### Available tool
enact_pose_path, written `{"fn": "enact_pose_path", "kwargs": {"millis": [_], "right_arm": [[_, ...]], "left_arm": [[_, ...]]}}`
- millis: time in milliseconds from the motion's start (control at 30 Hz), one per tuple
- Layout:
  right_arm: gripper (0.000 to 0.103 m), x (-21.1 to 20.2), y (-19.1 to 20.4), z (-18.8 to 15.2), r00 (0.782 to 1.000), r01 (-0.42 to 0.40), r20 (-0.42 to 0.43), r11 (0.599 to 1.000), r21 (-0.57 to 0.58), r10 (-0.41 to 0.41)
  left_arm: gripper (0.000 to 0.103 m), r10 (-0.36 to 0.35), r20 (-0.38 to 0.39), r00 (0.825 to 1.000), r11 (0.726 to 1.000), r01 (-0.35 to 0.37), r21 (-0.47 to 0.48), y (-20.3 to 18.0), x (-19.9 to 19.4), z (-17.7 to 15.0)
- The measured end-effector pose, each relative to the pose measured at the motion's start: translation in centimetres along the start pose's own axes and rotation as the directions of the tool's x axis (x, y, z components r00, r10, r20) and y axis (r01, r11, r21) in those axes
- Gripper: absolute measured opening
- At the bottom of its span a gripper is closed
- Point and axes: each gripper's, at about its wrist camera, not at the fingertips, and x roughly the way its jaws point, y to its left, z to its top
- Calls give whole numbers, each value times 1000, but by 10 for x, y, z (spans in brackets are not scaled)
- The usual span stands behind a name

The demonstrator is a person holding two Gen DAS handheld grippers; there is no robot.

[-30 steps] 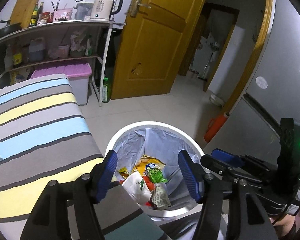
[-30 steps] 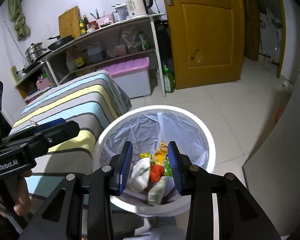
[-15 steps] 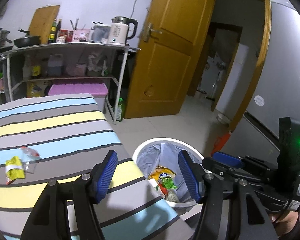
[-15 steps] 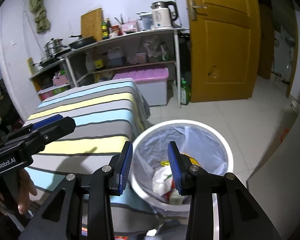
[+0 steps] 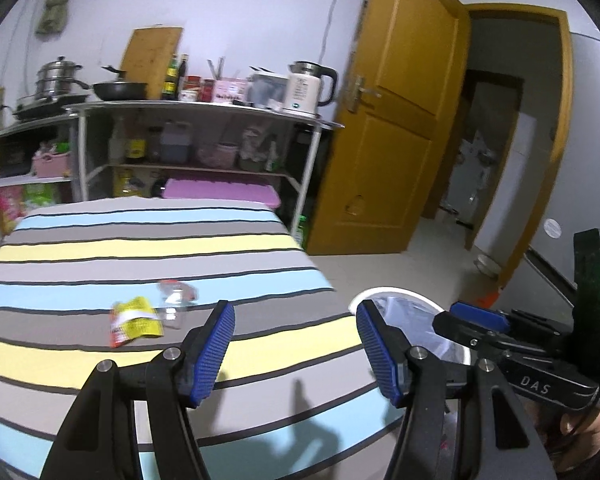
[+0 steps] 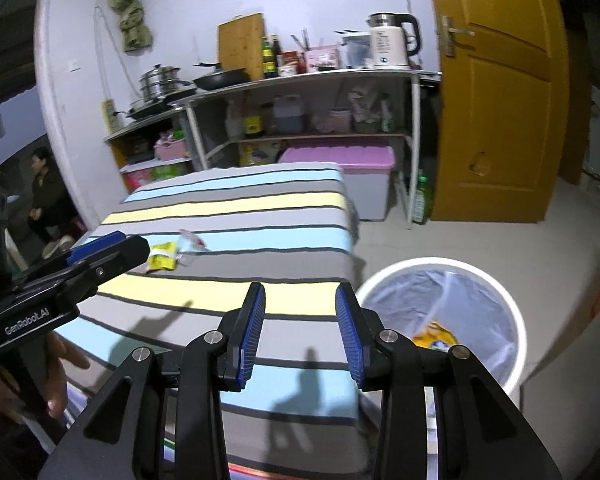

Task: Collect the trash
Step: 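Move both open tools back over the yellow wrapper and clear cup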

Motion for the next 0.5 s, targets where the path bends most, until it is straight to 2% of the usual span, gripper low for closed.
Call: {"fn": "enact_pose_path", "kwargs": {"millis": [200,500], "right_arm": [[38,11,23,7,999,-51,-6,998,-35,51],[38,32,43,10,995,-92,-39,994,-58,90]], "left_arm": [[63,52,11,999,998,-52,-24,29,-15,0],[63,152,-11,988,986,-152,-65,65,-13,-7]]}}
